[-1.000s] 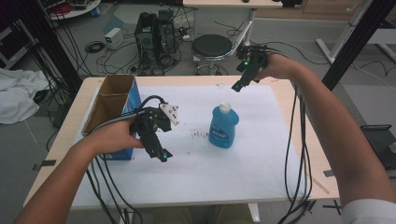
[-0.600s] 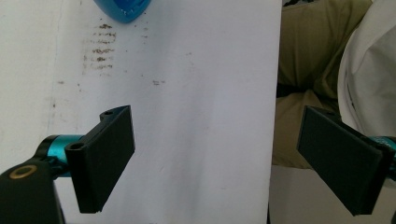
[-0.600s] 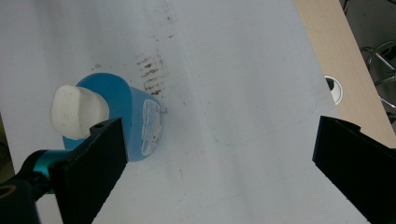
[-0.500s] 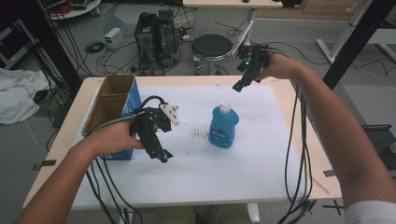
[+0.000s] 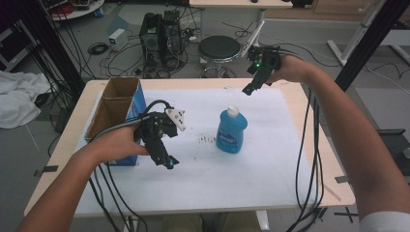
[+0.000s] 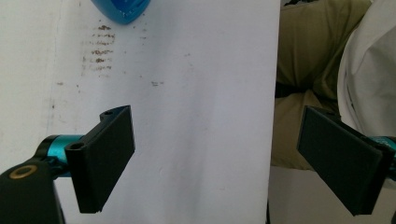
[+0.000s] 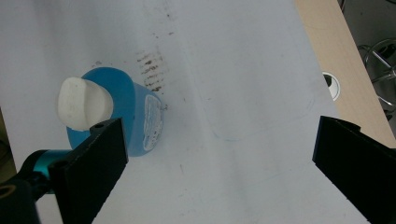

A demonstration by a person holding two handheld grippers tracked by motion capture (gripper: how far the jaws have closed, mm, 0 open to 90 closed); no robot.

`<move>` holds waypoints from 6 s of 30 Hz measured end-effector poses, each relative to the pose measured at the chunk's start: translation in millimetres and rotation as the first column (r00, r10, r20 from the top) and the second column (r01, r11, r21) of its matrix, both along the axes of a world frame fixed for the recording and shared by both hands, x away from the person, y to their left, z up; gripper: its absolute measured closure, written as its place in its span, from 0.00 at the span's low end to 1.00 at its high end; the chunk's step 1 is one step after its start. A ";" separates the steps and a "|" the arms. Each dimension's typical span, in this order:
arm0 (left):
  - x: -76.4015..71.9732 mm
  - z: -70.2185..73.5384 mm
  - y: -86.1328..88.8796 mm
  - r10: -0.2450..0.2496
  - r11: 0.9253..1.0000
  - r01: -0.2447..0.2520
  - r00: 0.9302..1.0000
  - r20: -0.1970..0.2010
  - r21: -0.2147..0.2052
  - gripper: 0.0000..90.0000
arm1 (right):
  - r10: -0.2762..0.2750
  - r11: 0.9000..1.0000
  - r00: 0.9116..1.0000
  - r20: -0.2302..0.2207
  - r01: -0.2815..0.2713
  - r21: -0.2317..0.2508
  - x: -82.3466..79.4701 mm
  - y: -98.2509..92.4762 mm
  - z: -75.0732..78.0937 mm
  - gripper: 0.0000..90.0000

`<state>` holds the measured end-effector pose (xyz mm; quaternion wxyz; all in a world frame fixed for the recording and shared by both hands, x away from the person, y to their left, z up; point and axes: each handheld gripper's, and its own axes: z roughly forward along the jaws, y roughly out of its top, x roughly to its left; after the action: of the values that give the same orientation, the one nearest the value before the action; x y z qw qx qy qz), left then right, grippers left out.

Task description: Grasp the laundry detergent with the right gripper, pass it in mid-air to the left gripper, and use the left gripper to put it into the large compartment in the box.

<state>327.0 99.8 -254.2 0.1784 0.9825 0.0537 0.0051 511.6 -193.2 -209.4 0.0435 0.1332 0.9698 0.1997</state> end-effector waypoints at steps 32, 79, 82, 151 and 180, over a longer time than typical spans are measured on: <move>-0.9 -6.2 1.6 -0.007 1.000 0.007 1.000 0.011 -0.009 0.13 | -0.085 0.994 0.996 -0.041 0.087 0.060 -45.7 -38.6 -17.8 0.02; -3.0 -12.3 6.2 -0.002 1.000 0.003 1.000 0.012 -0.010 0.13 | -0.130 0.912 0.991 -0.005 0.122 0.392 -107.7 -54.3 -109.0 0.02; -2.6 -12.9 7.1 -0.003 1.000 0.003 1.000 0.014 -0.013 0.13 | -0.140 0.904 0.990 0.003 0.127 0.408 -108.6 -52.6 -117.0 0.02; -1.5 -17.8 13.9 0.018 1.000 -0.018 1.000 0.002 -0.016 0.13 | -0.225 0.758 0.973 0.052 0.142 0.636 -105.2 -11.8 -189.0 0.05; -1.3 -18.9 15.4 0.022 1.000 -0.022 1.000 -0.004 -0.015 0.13 | -0.226 0.741 0.970 0.093 0.109 0.663 -106.5 -9.8 -195.1 0.27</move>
<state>325.7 115.2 -273.1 0.1858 0.9804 0.0651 0.0049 405.1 -203.1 -404.5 0.0936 0.2096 0.8158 0.5308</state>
